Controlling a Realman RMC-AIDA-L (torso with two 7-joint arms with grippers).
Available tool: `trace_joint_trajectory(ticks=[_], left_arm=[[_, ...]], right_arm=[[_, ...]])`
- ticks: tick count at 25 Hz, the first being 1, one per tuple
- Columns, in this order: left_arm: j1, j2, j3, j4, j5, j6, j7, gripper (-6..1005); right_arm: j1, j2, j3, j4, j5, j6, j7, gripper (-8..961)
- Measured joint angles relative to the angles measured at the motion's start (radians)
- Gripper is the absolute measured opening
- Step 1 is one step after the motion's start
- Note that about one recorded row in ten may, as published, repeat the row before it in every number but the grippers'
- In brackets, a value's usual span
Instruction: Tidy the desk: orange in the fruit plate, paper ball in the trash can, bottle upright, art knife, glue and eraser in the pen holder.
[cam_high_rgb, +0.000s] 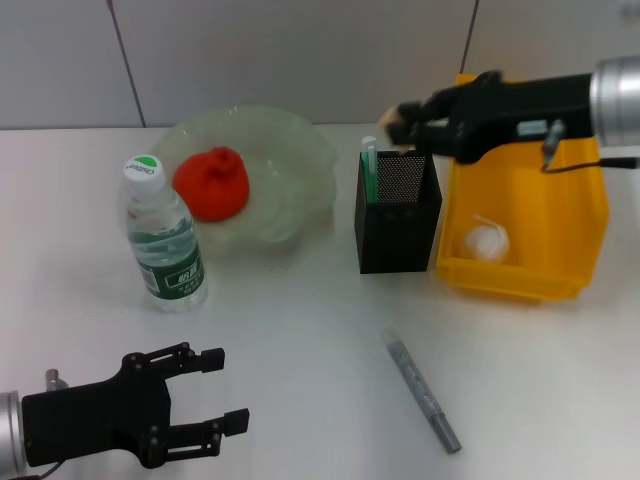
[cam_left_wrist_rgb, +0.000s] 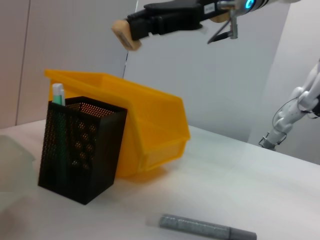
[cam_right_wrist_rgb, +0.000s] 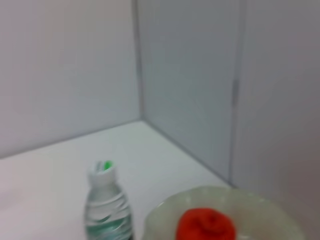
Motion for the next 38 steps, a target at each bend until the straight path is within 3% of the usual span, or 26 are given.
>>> trace_joint_trajectory(ticks=[7, 18, 28, 38], left_arm=[[0.0, -0.003, 0.0, 0.001, 0.0, 0.016, 0.004, 810], [-0.012, -0.001, 0.0, 0.002, -0.002, 0.05, -0.003, 810], [-0.012, -0.003, 0.0, 0.003, -0.002, 0.053, 0.0, 810], [-0.012, -0.005, -0.001, 0.003, -0.004, 0.056, -0.008, 810]], right_arm=[[0.022, -0.006, 0.022, 0.041, -0.053, 0.072, 0.051, 264], [0.127, -0.001, 0.017, 0.105, -0.231, 0.109, 0.134, 268], [0.131, -0.002, -0.082, 0.113, -0.288, 0.167, 0.204, 271], [0.14, 0.0, -0.085, 0.15, -0.297, 0.197, 0.204, 274]])
